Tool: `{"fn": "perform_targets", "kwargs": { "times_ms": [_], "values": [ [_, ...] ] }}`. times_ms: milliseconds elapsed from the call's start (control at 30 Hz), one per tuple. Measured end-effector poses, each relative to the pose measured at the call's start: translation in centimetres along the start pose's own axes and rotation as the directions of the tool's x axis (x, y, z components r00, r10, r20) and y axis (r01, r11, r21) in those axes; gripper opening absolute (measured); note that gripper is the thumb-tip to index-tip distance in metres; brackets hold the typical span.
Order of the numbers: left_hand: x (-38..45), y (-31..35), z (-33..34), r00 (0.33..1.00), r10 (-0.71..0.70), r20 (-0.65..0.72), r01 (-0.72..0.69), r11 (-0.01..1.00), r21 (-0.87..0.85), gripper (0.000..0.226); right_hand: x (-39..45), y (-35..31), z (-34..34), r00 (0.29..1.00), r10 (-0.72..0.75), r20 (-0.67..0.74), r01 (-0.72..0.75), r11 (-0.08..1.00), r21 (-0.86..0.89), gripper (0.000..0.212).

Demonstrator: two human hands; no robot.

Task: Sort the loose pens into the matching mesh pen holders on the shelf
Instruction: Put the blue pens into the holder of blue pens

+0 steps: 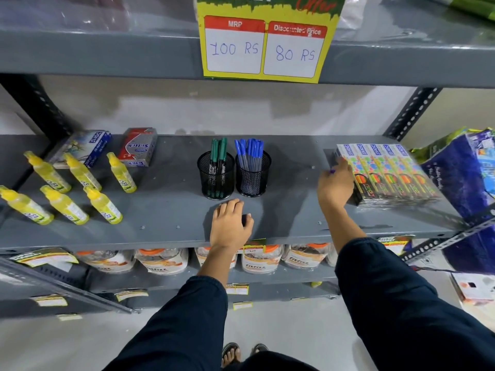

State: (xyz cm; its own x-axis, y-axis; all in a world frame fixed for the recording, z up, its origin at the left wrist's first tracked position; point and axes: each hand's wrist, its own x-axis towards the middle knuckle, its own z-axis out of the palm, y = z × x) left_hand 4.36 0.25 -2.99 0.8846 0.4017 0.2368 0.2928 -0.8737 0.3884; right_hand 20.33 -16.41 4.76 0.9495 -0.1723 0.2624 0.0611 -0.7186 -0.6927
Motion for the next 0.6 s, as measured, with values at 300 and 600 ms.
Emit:
{"fn": "perform_targets", "kwargs": {
  "times_ms": [300,600],
  "values": [
    [-0.1,0.0,-0.3,1.000,0.011,-0.022,-0.012,0.999,-0.044,0.044,1.6,-10.4,-2.0,0.981,-0.121,-0.151,0.190,0.750,0.634,0.020],
    [-0.1,-0.1,0.1,0.998,0.020,-0.059,-0.023,0.999,-0.044,0.048,-1.8,-13.0,2.8,0.913,-0.363,0.186,0.222,0.825,0.519,0.021]
  ]
}}
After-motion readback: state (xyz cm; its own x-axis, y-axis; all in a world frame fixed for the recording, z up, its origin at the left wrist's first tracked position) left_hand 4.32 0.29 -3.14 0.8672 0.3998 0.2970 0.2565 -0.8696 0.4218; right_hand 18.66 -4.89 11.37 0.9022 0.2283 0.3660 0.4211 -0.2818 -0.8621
